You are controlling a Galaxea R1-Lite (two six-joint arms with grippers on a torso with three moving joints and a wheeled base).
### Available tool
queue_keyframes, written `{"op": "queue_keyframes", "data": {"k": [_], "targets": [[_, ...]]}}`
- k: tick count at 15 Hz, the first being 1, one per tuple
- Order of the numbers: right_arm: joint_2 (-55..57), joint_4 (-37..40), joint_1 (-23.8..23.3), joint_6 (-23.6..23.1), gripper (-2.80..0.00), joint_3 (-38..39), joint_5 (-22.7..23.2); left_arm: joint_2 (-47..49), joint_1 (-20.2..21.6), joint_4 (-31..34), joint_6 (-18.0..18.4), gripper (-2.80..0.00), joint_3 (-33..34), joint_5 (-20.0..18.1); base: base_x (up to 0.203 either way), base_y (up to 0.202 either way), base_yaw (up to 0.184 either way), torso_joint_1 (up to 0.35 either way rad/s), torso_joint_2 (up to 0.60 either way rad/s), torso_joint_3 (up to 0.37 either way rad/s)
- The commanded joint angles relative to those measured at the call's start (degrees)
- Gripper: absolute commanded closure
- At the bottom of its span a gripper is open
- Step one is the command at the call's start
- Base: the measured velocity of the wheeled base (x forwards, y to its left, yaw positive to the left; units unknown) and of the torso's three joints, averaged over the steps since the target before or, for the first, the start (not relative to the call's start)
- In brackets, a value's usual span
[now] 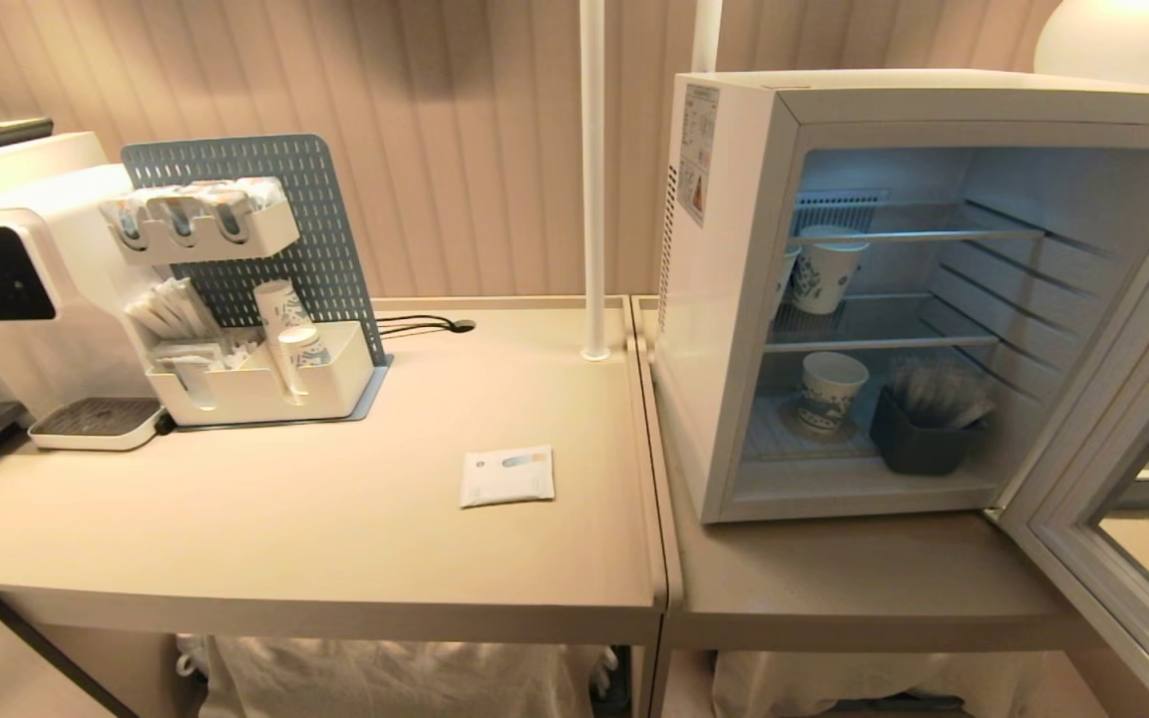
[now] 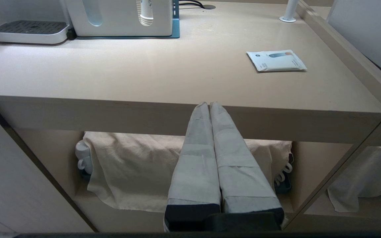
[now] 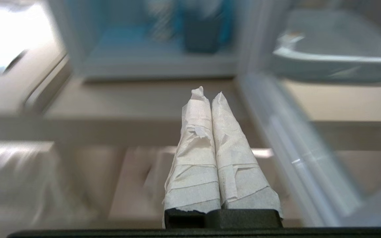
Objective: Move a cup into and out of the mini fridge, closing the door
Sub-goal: Close the freezer door
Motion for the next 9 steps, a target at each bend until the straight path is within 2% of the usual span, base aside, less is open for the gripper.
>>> {"op": "queue_keyframes", "data": {"k": [1,9], "targets": [[-0.07,4.88,0.04,-0.18,0.0,-1.0,2.03,-0.01,0.04,-0.02,-0.02,0.0,0.18,0.05,0.0,0.0,0.0,0.0,0.0,0.0],[-0.06,5.17,0.05,2.42,0.0,-1.17,1.87,-0.01,0.04,-0.02,-0.11,0.0,0.18,0.05,0.0,0.0,0.0,0.0,0.0,0.0]]}}
